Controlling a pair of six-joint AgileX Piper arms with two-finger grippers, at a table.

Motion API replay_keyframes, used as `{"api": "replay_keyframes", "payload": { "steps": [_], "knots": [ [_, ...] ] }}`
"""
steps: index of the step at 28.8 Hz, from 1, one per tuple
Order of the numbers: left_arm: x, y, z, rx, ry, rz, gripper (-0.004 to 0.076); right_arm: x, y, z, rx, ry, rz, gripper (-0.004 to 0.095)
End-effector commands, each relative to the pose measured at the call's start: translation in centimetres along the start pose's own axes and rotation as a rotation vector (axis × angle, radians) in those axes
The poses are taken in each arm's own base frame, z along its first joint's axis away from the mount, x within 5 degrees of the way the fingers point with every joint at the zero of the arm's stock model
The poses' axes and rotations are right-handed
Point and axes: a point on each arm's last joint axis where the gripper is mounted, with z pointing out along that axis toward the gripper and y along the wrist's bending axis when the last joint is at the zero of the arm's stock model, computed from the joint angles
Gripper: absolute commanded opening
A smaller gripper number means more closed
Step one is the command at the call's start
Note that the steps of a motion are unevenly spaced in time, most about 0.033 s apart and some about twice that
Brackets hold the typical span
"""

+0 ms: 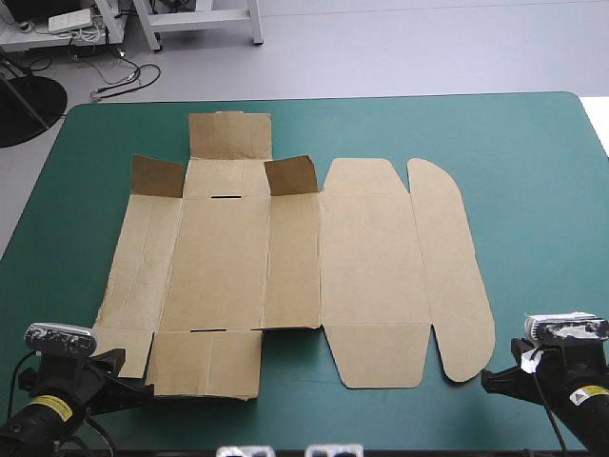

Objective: Fold the box

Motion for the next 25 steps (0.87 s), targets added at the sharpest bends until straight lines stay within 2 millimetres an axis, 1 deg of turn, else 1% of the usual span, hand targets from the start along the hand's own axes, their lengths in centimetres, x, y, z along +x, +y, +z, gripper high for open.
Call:
{"api": "replay_keyframes", "payload": {
  "steps": [1, 14, 19, 21, 22, 25],
  "knots": [
    [-1.1, -0.1, -0.3, 0.010, -0.071, 0.020, -0.0009, -1.1, 0.0, -0.5, 0.007, -0.073, -0.005, 0.0065],
    [-1.1, -0.1, -0.3, 0.010, -0.069, 0.020, -0.0010, -1.1, 0.0, -0.5, 0.007, -0.073, -0.005, 0.0065],
    [-1.1, -0.1, -0.6, 0.013, -0.031, 0.017, -0.0009, -1.1, 0.0, -0.5, 0.007, -0.073, -0.005, 0.0065],
    [-1.7, -0.4, -1.3, 0.050, -0.032, -0.007, -0.0009, -1.1, 0.0, -0.5, 0.007, -0.073, -0.005, 0.0065],
    [-2.4, -0.8, -2.0, 0.086, -0.051, -0.029, -0.0009, -1.1, 0.0, -0.5, 0.007, -0.073, -0.005, 0.0065],
    [-5.2, -1.5, -4.5, 0.176, -0.142, -0.076, -0.0009, -1.1, 0.0, -0.5, 0.007, -0.073, -0.005, 0.0065]
  ]
}}
